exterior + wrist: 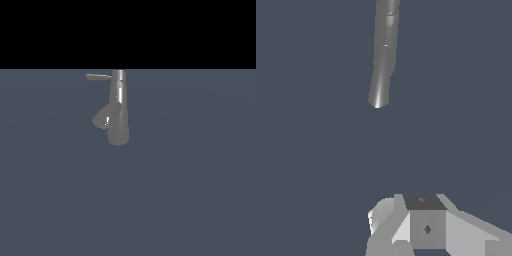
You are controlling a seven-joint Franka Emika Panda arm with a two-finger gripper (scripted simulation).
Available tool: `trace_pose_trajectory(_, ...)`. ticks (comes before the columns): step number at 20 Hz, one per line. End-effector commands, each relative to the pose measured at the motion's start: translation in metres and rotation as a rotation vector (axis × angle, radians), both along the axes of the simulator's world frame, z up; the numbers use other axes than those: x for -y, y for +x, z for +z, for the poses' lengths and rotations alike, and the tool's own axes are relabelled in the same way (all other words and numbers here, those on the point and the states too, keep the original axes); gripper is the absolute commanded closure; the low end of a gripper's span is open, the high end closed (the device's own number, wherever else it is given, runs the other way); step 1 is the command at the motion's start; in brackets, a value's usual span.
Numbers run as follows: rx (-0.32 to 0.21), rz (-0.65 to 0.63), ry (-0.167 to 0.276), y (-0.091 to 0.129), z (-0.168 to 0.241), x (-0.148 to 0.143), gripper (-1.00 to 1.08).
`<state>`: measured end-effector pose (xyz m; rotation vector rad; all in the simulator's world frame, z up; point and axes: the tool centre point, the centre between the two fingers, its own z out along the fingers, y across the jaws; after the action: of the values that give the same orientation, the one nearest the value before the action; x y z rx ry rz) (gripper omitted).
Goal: Turn on the faucet by rotating a designated handle.
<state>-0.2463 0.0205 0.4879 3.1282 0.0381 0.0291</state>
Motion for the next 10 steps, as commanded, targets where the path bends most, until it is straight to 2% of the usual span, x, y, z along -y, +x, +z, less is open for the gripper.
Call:
trace_pose_trajectory(1, 0.0, 0.0, 0.0, 0.0, 0.0, 0.0, 1.08)
trace_pose_trajectory(10, 0.008, 0.012, 0.002, 0.011, -0.001, -0.011, 1.08)
